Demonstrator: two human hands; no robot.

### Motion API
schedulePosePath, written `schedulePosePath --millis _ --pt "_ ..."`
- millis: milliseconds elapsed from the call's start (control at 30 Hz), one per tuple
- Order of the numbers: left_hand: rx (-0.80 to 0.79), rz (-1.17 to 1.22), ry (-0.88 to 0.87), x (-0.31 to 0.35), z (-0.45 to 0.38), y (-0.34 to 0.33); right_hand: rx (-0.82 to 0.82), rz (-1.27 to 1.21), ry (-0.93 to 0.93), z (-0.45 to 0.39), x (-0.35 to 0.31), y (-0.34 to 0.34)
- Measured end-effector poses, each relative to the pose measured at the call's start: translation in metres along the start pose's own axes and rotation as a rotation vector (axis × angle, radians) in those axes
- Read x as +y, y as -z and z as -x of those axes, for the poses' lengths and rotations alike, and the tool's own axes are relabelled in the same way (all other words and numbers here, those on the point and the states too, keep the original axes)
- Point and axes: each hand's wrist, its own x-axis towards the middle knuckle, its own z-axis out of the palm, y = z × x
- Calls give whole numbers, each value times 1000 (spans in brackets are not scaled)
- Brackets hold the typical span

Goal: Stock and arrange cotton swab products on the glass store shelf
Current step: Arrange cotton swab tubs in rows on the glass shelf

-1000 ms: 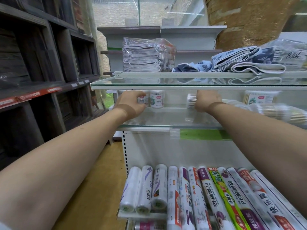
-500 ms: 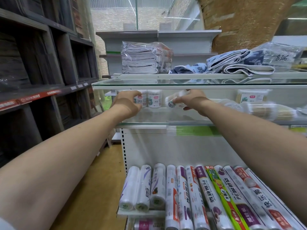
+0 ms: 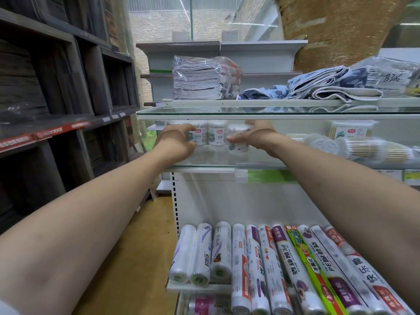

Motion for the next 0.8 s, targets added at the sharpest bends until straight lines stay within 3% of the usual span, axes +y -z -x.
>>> schedulePosePath --millis 400,800 --pt "26 24 -5 -25 3 11 -104 -30 -63 -8 7 -5" --pt "76 8 54 -54 7 36 -154 -18 43 -13 -25 -64"
